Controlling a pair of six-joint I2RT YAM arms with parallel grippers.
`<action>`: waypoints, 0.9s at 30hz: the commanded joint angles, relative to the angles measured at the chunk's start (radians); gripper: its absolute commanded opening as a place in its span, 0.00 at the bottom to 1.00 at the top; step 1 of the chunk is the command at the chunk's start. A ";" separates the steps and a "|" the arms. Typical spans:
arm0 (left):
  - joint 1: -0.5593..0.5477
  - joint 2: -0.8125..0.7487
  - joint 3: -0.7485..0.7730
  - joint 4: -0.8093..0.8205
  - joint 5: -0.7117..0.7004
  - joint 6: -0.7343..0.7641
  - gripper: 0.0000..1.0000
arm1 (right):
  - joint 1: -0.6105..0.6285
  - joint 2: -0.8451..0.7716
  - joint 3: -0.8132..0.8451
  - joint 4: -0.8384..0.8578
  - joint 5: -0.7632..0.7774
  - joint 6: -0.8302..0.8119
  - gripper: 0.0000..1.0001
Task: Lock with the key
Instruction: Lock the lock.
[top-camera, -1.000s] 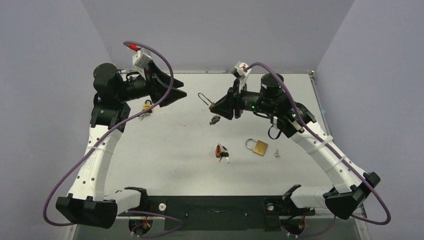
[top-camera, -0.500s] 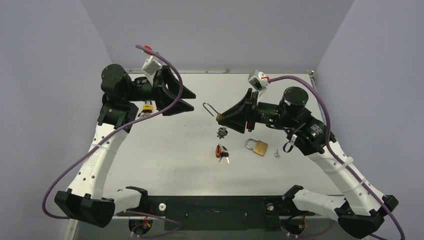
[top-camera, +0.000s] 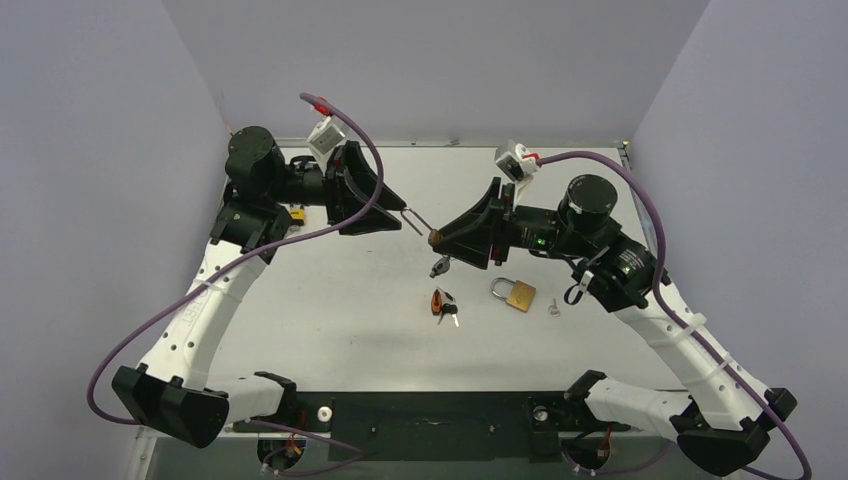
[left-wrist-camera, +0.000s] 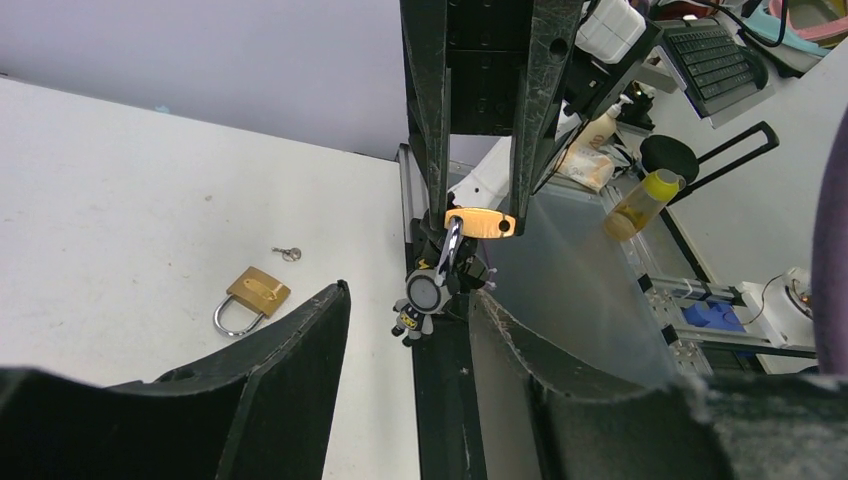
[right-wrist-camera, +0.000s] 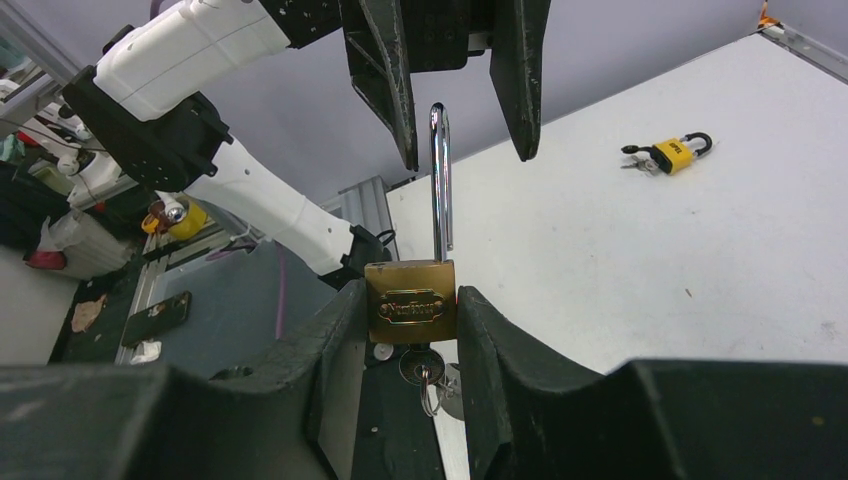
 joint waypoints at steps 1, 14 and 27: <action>-0.012 0.000 0.041 -0.006 0.006 0.030 0.44 | 0.008 0.006 -0.001 0.075 -0.014 0.002 0.00; -0.029 0.008 0.054 -0.056 0.002 0.057 0.37 | 0.011 0.020 -0.011 0.069 0.007 -0.006 0.00; -0.036 0.020 0.072 -0.136 -0.021 0.107 0.28 | 0.011 0.040 -0.009 0.031 0.028 -0.037 0.00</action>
